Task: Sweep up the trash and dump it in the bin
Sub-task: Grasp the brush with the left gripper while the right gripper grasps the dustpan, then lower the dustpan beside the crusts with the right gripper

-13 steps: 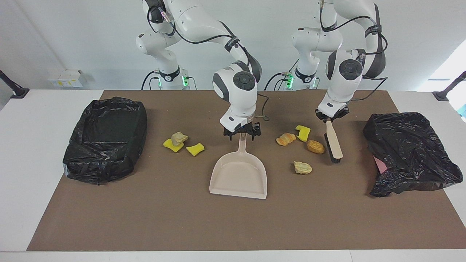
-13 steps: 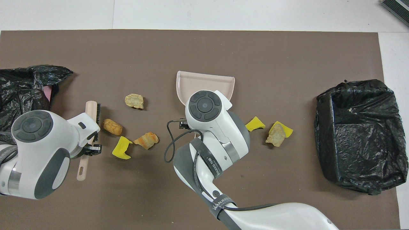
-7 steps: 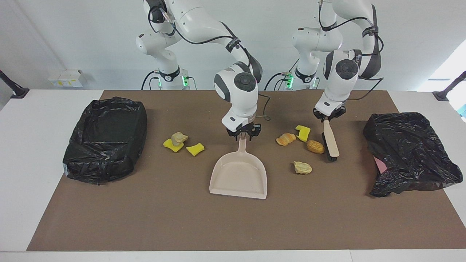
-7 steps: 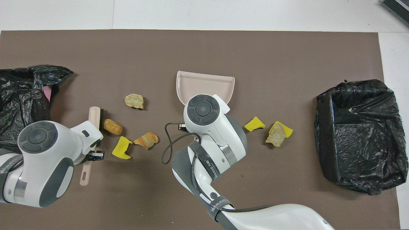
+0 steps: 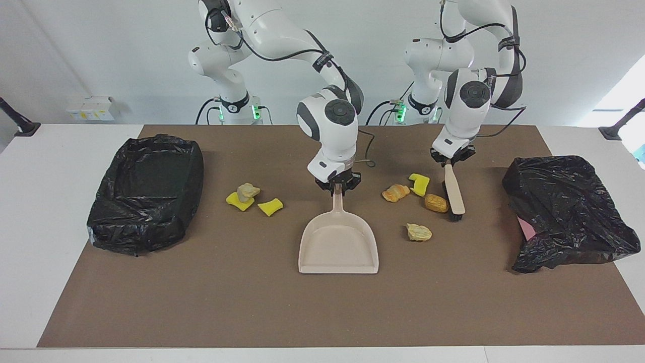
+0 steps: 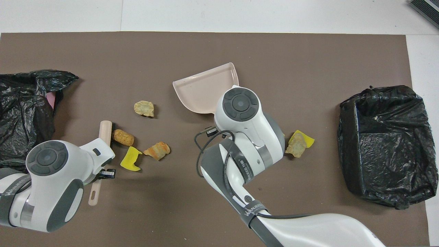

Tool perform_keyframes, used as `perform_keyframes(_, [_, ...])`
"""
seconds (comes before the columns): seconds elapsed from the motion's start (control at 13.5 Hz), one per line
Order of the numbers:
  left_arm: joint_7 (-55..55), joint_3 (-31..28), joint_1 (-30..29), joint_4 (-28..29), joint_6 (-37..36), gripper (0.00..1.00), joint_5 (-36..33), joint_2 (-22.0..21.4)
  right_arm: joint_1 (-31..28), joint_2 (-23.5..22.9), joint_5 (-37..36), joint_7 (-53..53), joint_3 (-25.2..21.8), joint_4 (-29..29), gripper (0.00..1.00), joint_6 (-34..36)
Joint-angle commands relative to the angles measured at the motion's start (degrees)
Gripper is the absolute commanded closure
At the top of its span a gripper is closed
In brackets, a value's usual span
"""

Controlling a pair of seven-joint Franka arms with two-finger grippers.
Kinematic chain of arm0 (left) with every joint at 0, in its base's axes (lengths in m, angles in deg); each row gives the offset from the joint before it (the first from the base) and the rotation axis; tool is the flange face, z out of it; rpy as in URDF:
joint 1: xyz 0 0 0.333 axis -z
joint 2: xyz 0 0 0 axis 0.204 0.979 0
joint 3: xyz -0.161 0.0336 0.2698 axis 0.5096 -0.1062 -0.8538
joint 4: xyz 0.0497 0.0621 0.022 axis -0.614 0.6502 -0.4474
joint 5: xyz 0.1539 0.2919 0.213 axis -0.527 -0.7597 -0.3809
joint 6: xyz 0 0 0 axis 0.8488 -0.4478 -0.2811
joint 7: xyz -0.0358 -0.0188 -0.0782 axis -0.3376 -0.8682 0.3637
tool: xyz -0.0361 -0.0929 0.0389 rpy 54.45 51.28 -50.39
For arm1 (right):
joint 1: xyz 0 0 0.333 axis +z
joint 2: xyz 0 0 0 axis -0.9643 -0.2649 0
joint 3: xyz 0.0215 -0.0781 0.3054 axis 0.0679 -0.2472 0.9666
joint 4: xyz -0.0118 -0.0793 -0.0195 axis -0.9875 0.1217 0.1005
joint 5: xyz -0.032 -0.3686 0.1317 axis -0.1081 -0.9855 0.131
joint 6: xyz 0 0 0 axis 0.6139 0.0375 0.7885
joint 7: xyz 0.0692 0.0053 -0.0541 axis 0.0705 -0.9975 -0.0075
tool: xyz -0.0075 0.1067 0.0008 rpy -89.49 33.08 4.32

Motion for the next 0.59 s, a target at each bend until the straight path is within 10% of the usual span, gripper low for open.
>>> perform_keyframes(0.0, [-1.18,-0.44,1.48,3.31,2.39,1.0,-0.42,-2.55,-1.61,9.33,-1.17,18.11,0.42,-9.67,1.0,-0.6])
perform_keyframes(0.52, [-9.52,-0.44,5.25,4.28,2.66,1.0,-0.07,-3.34,-0.82,14.97,-14.18,47.6,0.68,-19.96,1.0,-4.2])
